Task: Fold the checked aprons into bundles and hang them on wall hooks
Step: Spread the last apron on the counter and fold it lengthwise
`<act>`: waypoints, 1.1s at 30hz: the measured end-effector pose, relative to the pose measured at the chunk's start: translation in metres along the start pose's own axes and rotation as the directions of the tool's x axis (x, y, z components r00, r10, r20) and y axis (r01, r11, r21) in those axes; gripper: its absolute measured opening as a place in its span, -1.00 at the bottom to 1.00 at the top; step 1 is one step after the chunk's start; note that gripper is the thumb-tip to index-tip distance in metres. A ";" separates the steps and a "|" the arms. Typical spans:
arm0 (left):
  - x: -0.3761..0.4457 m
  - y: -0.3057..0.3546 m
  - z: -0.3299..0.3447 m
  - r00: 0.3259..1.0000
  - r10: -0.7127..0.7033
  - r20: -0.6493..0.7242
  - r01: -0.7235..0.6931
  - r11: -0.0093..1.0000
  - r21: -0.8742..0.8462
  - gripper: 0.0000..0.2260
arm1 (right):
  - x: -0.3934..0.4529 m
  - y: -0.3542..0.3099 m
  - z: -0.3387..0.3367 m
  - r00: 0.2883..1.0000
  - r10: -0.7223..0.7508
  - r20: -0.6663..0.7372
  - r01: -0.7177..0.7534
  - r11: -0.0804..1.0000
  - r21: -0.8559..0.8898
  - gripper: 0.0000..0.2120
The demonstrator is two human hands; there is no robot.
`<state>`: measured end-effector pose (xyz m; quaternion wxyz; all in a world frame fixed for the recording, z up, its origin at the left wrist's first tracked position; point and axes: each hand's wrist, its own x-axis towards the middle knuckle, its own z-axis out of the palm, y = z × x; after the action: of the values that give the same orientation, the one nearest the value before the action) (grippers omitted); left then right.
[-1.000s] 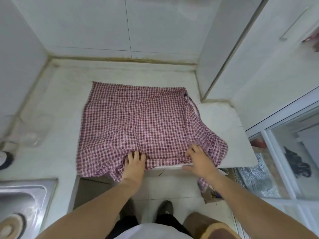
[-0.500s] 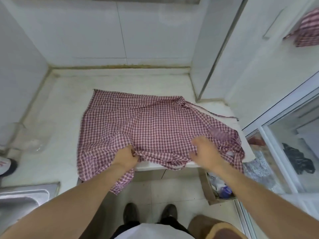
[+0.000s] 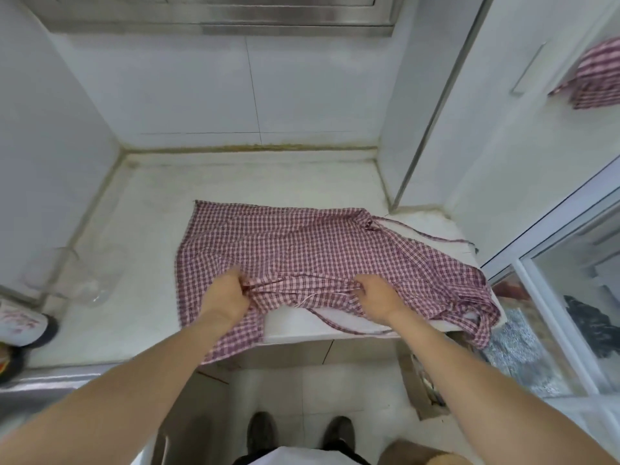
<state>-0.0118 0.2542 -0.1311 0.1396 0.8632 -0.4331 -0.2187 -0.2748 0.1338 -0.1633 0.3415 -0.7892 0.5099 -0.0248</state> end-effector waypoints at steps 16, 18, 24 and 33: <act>0.051 0.030 -0.132 0.971 0.144 -0.190 -0.130 0.988 0.084 -0.86 | 0.026 -0.030 -0.130 0.852 -0.001 -0.523 -0.086 0.986 -0.143 -0.78; 0.054 0.033 -0.136 0.973 0.147 -0.179 -0.131 0.986 0.099 -0.78 | 0.025 -0.036 -0.140 0.818 -0.018 -0.576 -0.047 0.994 -0.099 -0.71; 0.063 0.027 -0.145 0.973 0.162 -0.166 -0.132 0.975 0.178 -0.83 | 0.011 -0.057 -0.160 0.827 0.000 -0.562 0.048 0.996 0.071 -0.68; 0.057 -0.012 -0.118 0.838 -0.131 0.529 -0.151 0.877 0.456 -0.90 | -0.033 -0.049 -0.140 0.768 0.359 0.531 -0.056 0.862 -0.503 -0.21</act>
<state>0.0855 0.2215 -0.0485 -0.2065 0.7695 -0.4997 -0.3399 -0.3063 0.1010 -0.0180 0.2908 -0.7487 0.4501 0.3903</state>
